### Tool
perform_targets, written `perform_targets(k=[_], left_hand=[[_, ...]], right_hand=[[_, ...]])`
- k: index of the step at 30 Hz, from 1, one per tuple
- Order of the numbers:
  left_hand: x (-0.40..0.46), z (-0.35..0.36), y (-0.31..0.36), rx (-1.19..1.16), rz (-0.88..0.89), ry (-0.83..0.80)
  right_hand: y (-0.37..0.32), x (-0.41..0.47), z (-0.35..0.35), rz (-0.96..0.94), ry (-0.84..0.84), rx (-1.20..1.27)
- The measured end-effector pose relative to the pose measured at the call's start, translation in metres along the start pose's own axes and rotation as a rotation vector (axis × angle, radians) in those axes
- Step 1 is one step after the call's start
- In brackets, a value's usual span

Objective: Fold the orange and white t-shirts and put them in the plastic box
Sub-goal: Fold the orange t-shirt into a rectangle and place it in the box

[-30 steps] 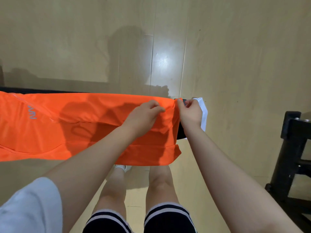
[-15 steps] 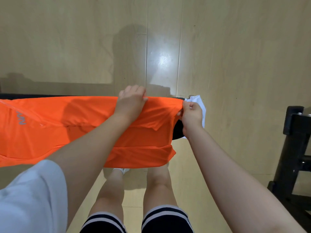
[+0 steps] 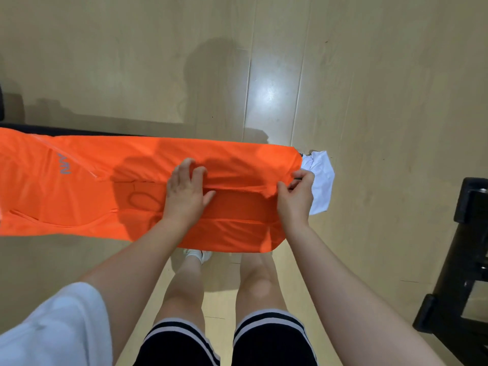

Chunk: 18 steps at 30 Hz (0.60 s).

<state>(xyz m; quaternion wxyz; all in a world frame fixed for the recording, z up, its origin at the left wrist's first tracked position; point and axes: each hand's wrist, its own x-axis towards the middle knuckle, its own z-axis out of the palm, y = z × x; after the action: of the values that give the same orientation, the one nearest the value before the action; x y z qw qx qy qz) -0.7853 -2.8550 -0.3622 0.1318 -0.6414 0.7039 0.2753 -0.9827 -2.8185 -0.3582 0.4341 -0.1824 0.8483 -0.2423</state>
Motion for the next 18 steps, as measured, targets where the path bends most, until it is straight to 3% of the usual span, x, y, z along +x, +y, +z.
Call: perform_targets(k=[3,6,10,12,15,18], left_hand=[[-0.009,-0.009,-0.016,0.013,-0.055,-0.018],[-0.017,-0.014,-0.033,-0.089,-0.092,0.084],[-0.017,-0.023,-0.059,-0.371,-0.443,0.351],[-0.012,-0.031,-0.074,-0.572,-0.677,0.441],[0.003,-0.036,-0.103,-0.837,-0.911,0.455],[0.017,-0.038,-0.125,-0.979,-0.979,0.420]], right_hand=[[0.003,0.004,-0.001,-0.006,0.038,-0.193],[-0.013,-0.014,0.014,-0.308,0.092,-0.534],[-0.031,-0.050,0.073,-0.783,-0.193,-0.686],[-0.036,-0.062,0.105,-0.924,-0.234,-0.823],[-0.044,-0.067,0.141,-0.998,-0.237,-1.098],[-0.047,-0.063,0.158,-1.053,-0.194,-1.175]])
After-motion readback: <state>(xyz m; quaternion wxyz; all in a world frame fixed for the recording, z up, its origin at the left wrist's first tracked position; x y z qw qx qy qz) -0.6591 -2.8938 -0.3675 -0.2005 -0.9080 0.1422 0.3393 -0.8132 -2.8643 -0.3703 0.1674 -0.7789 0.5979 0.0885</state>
